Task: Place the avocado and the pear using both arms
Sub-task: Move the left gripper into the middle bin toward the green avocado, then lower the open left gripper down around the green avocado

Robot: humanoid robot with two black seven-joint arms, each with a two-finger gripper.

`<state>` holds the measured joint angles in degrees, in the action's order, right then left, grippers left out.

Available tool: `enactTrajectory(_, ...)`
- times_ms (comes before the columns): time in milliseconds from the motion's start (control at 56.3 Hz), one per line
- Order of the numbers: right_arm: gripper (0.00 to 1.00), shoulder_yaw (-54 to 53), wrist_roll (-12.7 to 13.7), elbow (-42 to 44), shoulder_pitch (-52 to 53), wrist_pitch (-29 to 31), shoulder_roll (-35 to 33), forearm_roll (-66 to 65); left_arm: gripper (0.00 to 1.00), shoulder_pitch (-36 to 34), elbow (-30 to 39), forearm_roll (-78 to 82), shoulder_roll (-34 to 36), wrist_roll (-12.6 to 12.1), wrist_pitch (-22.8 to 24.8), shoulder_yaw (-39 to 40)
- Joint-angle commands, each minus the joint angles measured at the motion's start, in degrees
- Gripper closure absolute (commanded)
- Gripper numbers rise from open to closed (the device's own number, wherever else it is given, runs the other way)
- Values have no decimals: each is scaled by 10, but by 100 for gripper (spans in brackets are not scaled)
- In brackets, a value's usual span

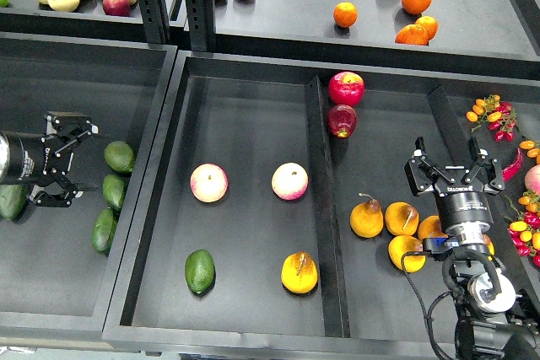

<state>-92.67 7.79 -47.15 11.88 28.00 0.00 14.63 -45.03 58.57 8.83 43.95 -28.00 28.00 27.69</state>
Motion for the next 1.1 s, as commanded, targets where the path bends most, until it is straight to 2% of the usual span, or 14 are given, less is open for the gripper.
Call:
enactTrajectory(0,1,-2,-1,4,24,0,0,2,1,-13,1,56,-24,0,0,-26)
enactTrajectory(355,1,-32,-1,49,129,0,0,18,1,-44,3,196,-85,0,0,-54)
enactTrajectory(657,1,-32,-1,54,131,0,0,18,1,-102,-10,233,-167,0,0,-109)
enactTrajectory(1083,1,-32,-1,74,133,0,-1,17,1,-111,-6,236,-215,0,0,-177)
